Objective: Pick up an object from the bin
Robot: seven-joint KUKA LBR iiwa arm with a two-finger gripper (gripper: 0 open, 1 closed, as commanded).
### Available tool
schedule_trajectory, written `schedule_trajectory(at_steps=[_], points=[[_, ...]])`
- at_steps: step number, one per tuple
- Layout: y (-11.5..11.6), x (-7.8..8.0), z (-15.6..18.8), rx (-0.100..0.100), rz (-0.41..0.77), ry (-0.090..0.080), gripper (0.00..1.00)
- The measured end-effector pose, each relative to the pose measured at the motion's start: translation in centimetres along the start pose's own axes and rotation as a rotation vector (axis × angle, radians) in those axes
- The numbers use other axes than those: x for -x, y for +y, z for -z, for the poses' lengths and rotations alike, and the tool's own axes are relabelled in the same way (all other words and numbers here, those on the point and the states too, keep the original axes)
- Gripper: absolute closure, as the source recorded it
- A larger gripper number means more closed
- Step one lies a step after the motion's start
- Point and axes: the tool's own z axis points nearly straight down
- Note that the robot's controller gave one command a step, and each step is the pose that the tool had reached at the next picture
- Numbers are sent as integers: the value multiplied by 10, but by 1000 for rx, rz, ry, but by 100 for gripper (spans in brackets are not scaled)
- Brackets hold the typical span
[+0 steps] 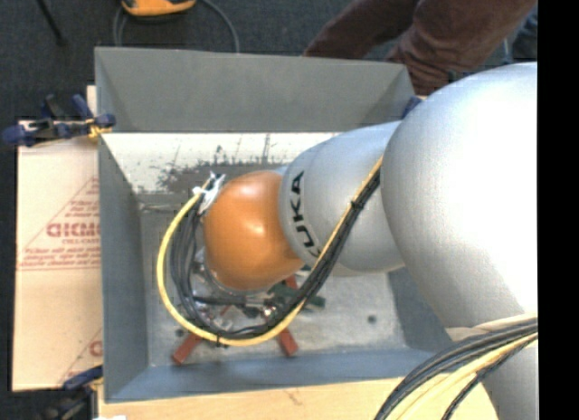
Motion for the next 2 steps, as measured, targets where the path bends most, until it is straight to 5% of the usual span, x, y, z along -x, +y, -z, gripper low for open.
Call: schedule_trajectory(at_steps=[2], points=[[0, 0, 12, -1, -1, 4, 100]])
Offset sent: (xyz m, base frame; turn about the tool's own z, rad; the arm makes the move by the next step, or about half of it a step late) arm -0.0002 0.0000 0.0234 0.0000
